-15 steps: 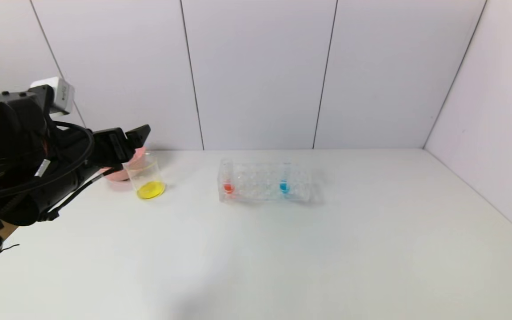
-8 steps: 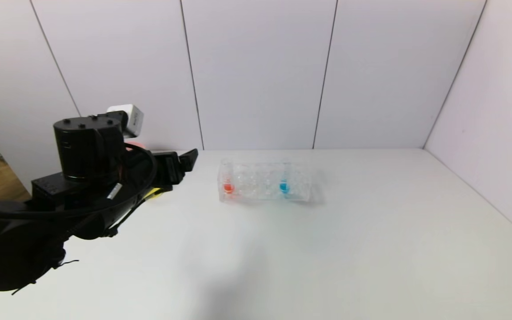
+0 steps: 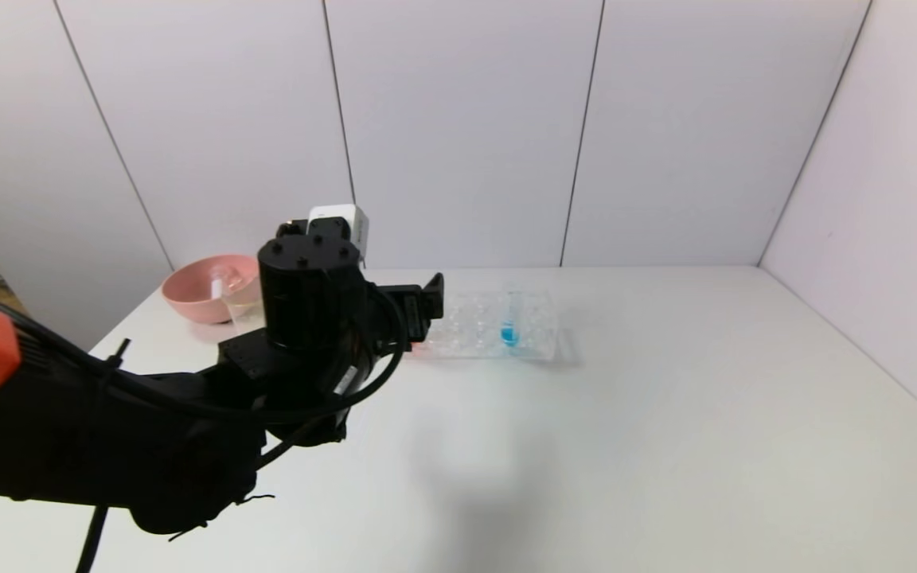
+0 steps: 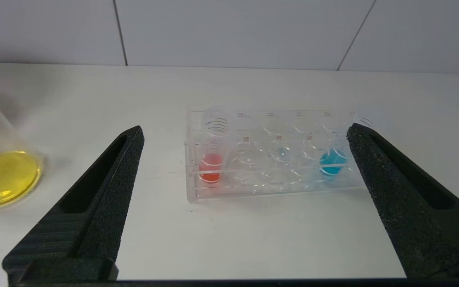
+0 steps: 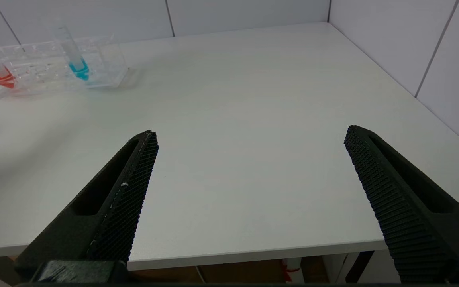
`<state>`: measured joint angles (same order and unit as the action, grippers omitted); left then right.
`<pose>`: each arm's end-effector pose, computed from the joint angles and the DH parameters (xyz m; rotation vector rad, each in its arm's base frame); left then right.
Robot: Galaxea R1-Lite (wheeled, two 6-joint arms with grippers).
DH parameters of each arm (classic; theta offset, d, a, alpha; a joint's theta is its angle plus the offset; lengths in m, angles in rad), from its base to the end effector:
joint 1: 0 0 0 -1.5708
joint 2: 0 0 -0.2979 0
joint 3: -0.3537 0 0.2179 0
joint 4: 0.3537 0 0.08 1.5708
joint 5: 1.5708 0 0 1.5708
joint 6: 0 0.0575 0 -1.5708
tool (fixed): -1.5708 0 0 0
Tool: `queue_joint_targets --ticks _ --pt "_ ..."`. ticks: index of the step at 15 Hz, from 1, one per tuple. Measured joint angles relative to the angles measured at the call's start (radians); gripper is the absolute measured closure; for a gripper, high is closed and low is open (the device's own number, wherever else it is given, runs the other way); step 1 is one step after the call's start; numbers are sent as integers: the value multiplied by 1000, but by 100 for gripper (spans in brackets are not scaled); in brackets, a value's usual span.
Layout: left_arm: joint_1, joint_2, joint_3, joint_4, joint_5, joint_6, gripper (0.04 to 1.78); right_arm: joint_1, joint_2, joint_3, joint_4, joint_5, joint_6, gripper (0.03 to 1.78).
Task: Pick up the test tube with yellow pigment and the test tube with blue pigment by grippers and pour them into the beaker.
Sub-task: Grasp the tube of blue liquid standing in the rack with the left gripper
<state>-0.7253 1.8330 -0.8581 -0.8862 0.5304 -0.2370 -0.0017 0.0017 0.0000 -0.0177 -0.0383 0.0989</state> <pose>0.3063 -0.2326 0.1494 -0.1840 0.0945 -0.1851 0.0441 -0.0023 0.0778 0.0992 -0.0180 -0.0392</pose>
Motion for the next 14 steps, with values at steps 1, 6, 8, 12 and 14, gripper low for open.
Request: queue_joint_targets --ticks 1,6,8,12,14 --pt "-14 30 -19 -11 7 0 4 0 0 0 0 0 0 10" --pt "-45 181 -154 -20 23 -1 4 0 0 0 0 0 0 10" --pt "-51 245 -223 -19 41 -1 4 0 0 0 0 0 0 10" --pt "-81 336 -337 -5 60 1 4 0 0 0 0 0 0 10" --pt "-91 368 -390 6 61 2 4 0 0 0 0 0 0 10"
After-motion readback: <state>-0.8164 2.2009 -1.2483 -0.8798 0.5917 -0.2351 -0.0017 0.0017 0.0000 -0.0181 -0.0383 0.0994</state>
